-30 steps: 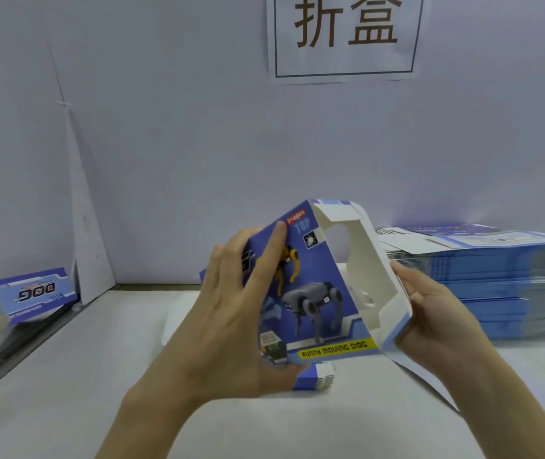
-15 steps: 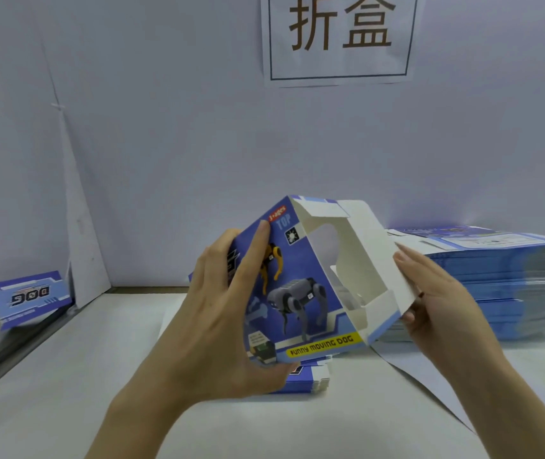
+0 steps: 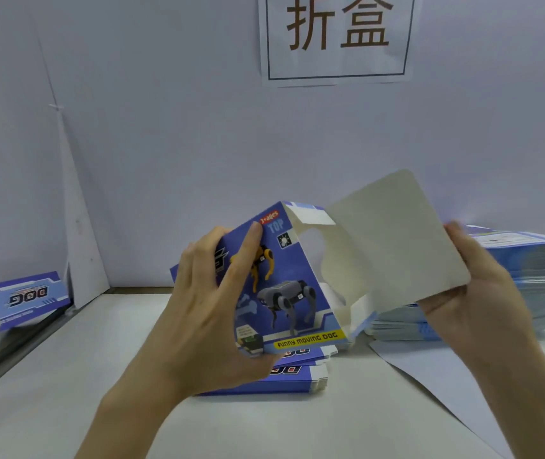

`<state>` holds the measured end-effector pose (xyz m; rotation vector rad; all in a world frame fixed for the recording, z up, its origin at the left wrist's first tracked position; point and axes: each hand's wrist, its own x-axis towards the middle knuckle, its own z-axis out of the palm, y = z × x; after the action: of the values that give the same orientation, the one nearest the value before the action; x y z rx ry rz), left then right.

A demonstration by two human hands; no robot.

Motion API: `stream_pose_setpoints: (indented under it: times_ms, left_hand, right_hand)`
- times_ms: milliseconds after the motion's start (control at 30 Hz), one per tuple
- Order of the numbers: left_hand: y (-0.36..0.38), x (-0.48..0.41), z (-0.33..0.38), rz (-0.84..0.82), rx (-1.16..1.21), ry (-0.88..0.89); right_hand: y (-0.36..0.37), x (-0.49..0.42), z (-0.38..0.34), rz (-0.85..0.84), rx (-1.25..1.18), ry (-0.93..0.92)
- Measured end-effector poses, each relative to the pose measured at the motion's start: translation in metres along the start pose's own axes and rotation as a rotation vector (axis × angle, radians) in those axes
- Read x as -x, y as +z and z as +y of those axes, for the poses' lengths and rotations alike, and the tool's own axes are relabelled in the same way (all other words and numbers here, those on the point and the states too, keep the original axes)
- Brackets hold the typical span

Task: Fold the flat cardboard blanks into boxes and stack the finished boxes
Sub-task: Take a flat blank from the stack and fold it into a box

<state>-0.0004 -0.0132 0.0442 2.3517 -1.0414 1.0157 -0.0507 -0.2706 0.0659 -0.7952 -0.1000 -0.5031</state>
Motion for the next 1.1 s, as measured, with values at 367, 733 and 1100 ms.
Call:
stream_pose_setpoints:
  times_ms: [367, 733, 1100]
  left_hand:
    - [0.009, 0.004, -0.001, -0.019, -0.04, 0.027]
    - [0.02, 0.004, 0.009, -0.068, -0.055, 0.006]
    - [0.014, 0.001, 0.007, 0.005, -0.059, -0.006]
  right_hand:
    - [-0.001, 0.004, 0.002, -0.176, 0.442, -0.028]
    - [0.003, 0.011, 0.007, -0.061, 0.454, -0.094]
    - [0.013, 0.019, 0.028, -0.098, 0.534, -0.169]
